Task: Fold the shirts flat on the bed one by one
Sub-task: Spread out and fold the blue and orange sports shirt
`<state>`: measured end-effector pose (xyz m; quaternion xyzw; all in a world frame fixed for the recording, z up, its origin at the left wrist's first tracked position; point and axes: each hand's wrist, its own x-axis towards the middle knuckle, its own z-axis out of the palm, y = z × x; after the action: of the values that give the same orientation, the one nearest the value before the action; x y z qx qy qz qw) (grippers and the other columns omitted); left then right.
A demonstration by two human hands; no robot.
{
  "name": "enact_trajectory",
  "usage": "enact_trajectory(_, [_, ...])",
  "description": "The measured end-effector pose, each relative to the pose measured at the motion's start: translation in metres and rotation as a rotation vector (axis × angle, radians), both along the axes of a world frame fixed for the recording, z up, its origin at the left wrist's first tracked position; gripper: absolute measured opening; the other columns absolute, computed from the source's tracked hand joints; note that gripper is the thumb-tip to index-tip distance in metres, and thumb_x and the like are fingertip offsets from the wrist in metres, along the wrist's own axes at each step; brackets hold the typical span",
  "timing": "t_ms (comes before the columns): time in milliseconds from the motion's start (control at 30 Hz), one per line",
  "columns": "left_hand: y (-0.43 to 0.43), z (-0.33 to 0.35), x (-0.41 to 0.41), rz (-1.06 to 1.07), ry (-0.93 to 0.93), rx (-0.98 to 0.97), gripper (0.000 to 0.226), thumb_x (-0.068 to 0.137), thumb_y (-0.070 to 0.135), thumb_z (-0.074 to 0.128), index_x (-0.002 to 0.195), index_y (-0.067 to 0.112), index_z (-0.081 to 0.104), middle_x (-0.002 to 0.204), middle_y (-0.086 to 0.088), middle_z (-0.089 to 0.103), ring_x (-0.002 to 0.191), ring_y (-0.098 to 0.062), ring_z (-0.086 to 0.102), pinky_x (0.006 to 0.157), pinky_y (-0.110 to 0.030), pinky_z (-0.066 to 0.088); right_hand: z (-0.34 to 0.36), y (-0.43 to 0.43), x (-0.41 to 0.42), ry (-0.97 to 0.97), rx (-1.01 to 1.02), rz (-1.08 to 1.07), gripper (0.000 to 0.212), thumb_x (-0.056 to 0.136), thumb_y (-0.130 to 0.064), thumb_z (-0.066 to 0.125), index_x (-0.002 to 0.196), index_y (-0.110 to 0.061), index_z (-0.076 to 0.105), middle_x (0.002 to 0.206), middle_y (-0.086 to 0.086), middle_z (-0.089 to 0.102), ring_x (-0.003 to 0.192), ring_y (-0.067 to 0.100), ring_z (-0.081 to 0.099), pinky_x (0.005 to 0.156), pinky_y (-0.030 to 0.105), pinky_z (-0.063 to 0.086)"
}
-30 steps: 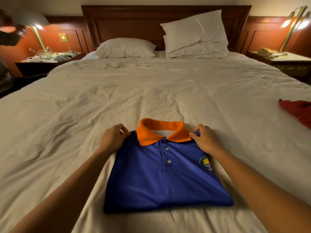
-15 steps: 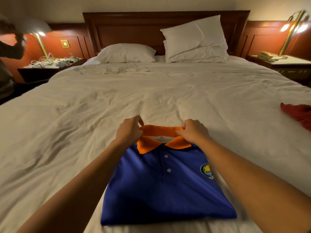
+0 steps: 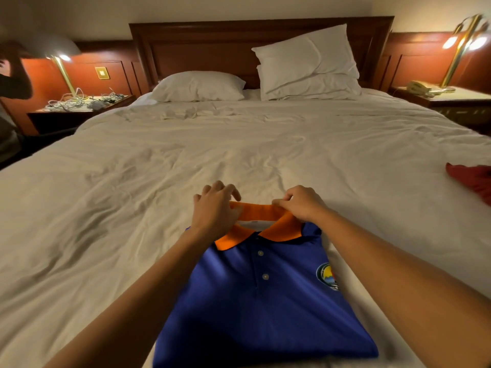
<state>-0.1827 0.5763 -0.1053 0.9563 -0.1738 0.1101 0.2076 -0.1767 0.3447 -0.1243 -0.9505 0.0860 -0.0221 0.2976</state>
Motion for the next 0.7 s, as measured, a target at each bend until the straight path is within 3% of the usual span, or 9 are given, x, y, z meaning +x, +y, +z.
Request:
enact_trajectory(67, [-0.011, -0.002, -0.004, -0.144, 0.049, 0.025, 0.013, 0.091, 0.048, 0.059, 0.092, 0.036, 0.063, 0.095, 0.014, 0.060, 0.098, -0.013, 0.056, 0.087, -0.035, 0.032, -0.002, -0.003, 0.003, 0.016, 0.089, 0.013, 0.042, 0.085, -0.052, 0.071, 0.094, -0.011, 0.073, 0.089, 0.005, 0.069, 0.086, 0.024, 0.064, 0.077, 0.036, 0.051])
enact_trajectory(167, [-0.022, -0.011, -0.009, -0.318, 0.197, 0.086, 0.035, 0.088, 0.064, 0.057, 0.087, 0.031, 0.068, 0.085, 0.012, 0.068, 0.085, -0.008, 0.060, 0.086, -0.032, 0.036, -0.007, -0.008, 0.003, 0.062, 0.120, 0.064, 0.037, 0.084, -0.051, 0.073, 0.095, -0.016, 0.074, 0.090, -0.004, 0.065, 0.087, 0.016, 0.060, 0.071, 0.027, 0.044])
enact_trajectory(300, [-0.024, -0.018, -0.011, -0.399, 0.246, 0.061, 0.023, 0.088, 0.055, 0.064, 0.088, 0.032, 0.068, 0.086, 0.010, 0.068, 0.083, -0.008, 0.058, 0.085, -0.032, 0.035, -0.009, -0.009, 0.004, 0.030, 0.048, 0.069, 0.039, 0.085, -0.048, 0.072, 0.076, -0.011, 0.068, 0.071, 0.000, 0.062, 0.071, 0.017, 0.057, 0.062, 0.030, 0.042])
enact_trajectory(400, [-0.021, -0.017, -0.015, -0.436, 0.307, -0.012, 0.016, 0.086, 0.048, 0.071, 0.080, 0.037, 0.061, 0.084, 0.010, 0.064, 0.079, -0.008, 0.056, 0.074, -0.026, 0.039, -0.010, -0.008, 0.006, -0.016, 0.000, 0.049, 0.039, 0.087, -0.045, 0.071, 0.065, -0.015, 0.059, 0.062, -0.002, 0.058, 0.062, 0.018, 0.055, 0.055, 0.030, 0.039])
enact_trajectory(567, [-0.017, -0.015, -0.019, -0.430, 0.298, -0.039, 0.018, 0.089, 0.048, 0.068, 0.076, 0.042, 0.058, 0.079, 0.013, 0.060, 0.073, -0.005, 0.054, 0.064, -0.018, 0.037, -0.008, 0.000, 0.012, -0.042, 0.017, 0.063, 0.024, 0.086, -0.043, 0.072, 0.080, -0.020, 0.070, 0.078, -0.003, 0.066, 0.072, 0.015, 0.063, 0.064, 0.030, 0.049])
enact_trajectory(700, [-0.027, -0.018, -0.021, -0.384, 0.225, 0.041, 0.021, 0.092, 0.056, 0.058, 0.079, 0.040, 0.058, 0.069, 0.016, 0.056, 0.065, -0.002, 0.053, 0.058, -0.017, 0.032, -0.001, 0.007, 0.017, 0.002, 0.007, 0.120, 0.044, 0.084, -0.047, 0.073, 0.086, -0.003, 0.070, 0.083, 0.014, 0.071, 0.072, 0.025, 0.066, 0.069, 0.044, 0.056])
